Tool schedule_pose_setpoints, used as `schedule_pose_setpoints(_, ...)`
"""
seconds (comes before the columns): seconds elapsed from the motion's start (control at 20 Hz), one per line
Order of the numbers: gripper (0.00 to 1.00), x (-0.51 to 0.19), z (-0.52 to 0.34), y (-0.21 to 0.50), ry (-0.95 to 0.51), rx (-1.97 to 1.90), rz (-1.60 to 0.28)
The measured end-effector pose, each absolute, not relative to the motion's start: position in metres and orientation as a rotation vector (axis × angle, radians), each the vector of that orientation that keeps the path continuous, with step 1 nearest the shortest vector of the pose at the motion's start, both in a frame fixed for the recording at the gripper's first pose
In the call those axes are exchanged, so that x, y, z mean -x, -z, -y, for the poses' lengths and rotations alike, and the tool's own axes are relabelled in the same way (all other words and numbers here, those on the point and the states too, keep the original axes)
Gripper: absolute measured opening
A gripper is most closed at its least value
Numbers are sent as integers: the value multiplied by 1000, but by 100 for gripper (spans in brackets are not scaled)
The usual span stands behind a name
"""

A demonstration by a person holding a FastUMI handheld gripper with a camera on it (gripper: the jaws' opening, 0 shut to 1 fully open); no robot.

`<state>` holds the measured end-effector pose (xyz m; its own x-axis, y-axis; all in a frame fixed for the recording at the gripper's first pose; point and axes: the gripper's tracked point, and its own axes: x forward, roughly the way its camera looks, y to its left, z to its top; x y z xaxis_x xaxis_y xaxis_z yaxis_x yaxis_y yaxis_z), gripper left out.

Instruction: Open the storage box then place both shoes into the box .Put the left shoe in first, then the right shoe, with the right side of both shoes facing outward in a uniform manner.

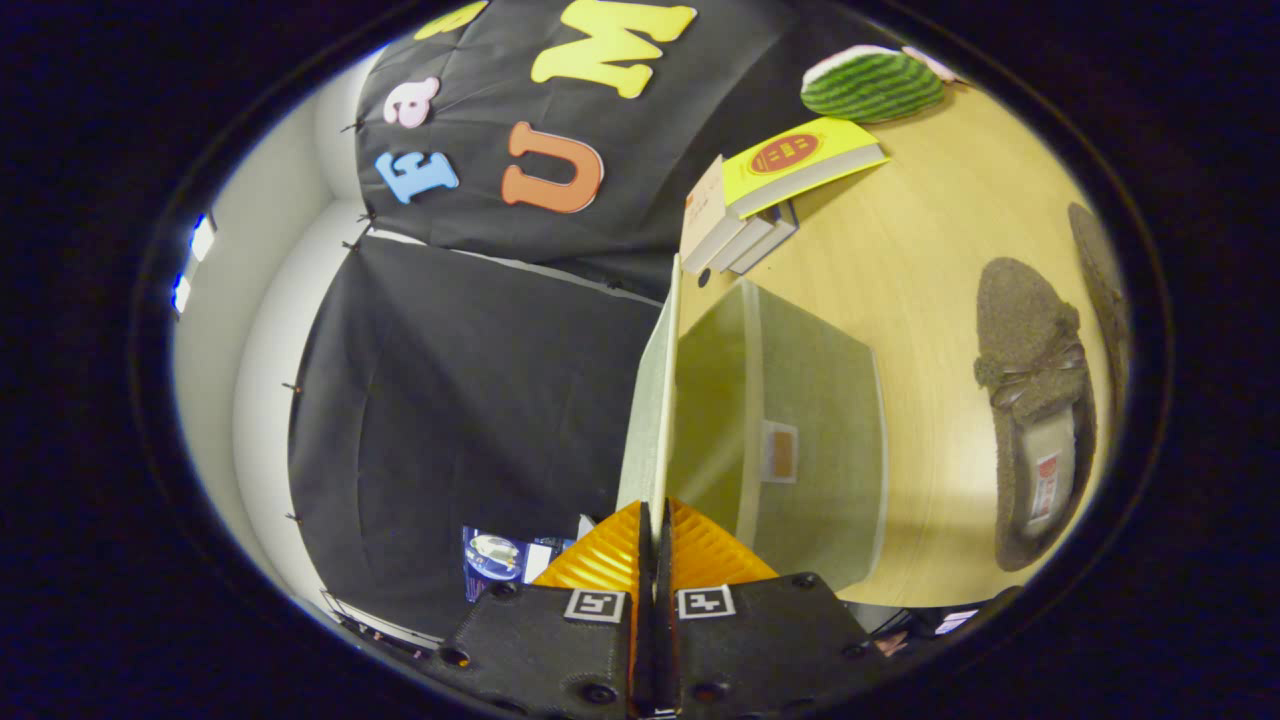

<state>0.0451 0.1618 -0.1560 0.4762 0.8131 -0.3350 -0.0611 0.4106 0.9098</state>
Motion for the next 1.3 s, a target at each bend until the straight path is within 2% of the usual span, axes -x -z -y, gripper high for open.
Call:
schedule_pose_setpoints(0.35, 6, -38, -232, 86, -709, -788, -846)
schedule_pose_setpoints(0.65, 6, -34, -312, 52, -725, -648, -860)
schedule_pose_setpoints(0.85, 12, -29, -374, 47, -807, -582, -851)
schedule_pose_setpoints(0.95, 21, -22, -396, 44, -886, -581, -855)
schedule_pose_setpoints(1.0, 30, -25, -403, 44, -898, -574, -855)
schedule_pose_setpoints(1.2, 69, -42, -386, 45, -832, -482, -776)
schedule_pose_setpoints(1.3, 81, -52, -368, 40, -785, -388, -690)
